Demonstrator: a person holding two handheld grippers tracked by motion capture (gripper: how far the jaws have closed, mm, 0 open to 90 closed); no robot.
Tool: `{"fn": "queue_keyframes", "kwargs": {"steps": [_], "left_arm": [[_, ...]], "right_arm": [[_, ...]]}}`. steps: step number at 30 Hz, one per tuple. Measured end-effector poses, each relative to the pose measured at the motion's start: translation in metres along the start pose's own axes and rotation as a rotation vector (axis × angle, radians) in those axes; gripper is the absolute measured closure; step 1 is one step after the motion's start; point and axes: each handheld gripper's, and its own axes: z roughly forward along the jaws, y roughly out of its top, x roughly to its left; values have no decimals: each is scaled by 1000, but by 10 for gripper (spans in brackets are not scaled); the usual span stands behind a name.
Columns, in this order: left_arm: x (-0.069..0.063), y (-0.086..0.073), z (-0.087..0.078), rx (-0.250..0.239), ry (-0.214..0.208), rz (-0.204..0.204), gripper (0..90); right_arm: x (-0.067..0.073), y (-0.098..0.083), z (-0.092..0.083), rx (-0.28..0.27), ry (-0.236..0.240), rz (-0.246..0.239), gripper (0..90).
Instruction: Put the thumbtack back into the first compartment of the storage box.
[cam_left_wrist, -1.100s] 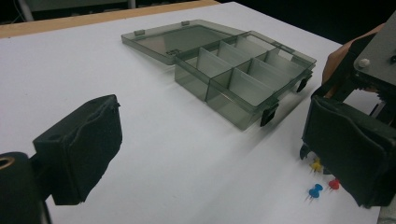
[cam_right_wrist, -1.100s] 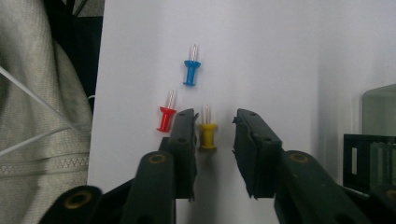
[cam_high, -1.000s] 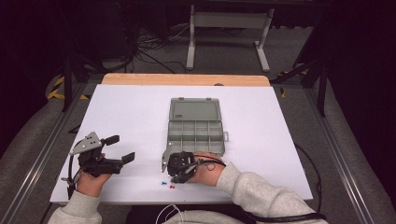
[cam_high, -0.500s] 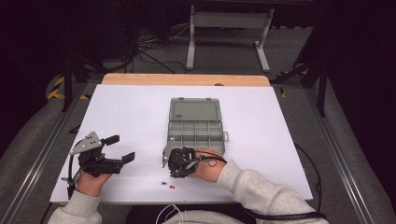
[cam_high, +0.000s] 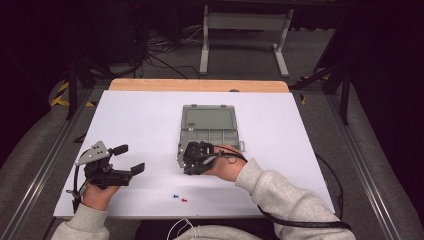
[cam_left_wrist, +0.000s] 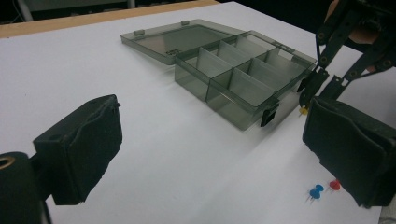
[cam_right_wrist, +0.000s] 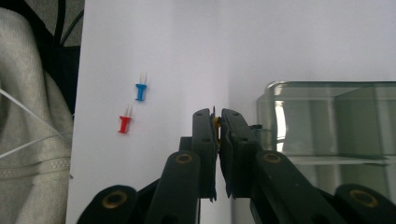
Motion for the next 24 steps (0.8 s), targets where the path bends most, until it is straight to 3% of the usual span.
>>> {"fn": "queue_keyframes", "kwargs": {"steps": [10,24], "left_arm": [[0,0,0,0,0,1,56],[0,0,1,3,-2,-1,57]], "right_arm": [[-24,7,-18,-26,-59,28,844],[-56,8,-27,-41,-110,83,843]]}}
